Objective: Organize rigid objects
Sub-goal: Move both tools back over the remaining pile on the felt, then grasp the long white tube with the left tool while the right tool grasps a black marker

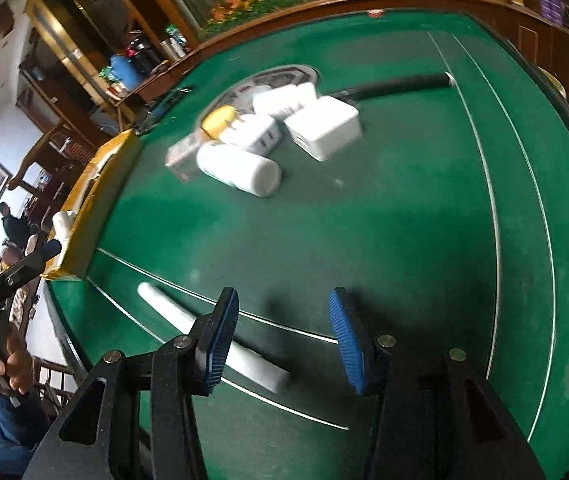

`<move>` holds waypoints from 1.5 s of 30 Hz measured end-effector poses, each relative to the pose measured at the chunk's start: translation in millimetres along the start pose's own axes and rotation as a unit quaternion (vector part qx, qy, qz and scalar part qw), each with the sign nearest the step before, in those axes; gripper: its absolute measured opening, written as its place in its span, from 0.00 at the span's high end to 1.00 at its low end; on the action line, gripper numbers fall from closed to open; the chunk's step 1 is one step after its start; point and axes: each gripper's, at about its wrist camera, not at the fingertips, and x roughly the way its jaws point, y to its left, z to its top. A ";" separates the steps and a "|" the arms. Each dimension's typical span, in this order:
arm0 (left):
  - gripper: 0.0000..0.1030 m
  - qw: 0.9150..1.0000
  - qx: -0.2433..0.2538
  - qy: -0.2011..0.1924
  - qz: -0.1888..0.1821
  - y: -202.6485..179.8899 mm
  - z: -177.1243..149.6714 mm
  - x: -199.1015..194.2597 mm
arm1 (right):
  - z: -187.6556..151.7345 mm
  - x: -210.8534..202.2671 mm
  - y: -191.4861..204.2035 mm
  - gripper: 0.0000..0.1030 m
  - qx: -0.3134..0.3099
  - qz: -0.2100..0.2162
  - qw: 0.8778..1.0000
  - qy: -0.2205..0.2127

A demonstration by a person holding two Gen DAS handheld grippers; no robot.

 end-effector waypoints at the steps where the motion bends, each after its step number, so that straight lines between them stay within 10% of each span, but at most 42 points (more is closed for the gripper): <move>1: 0.19 1.000 0.000 0.002 0.001 1.0 -1.2 0.1 | 0.0 1.1 -0.8 0.54 0.004 0.009 1.000 0.003; 12: 0.19 1.000 -0.006 0.021 -0.002 7.0 -13.5 9.5 | -29.2 9.0 71.7 0.57 -0.003 0.121 0.992 0.044; 21: 0.19 0.999 0.000 0.032 0.000 3.6 -15.5 18.1 | 126.0 -0.4 -4.3 0.57 0.010 -0.057 0.995 -0.078; 29: 0.19 0.999 0.006 0.042 0.010 1.9 -13.9 24.7 | 214.6 81.2 -50.5 0.58 -0.008 -0.101 0.995 -0.020; 45: 0.19 0.998 0.023 0.064 -0.014 -18.2 -11.6 43.4 | 133.0 49.5 -74.7 0.59 0.003 -0.069 0.997 0.027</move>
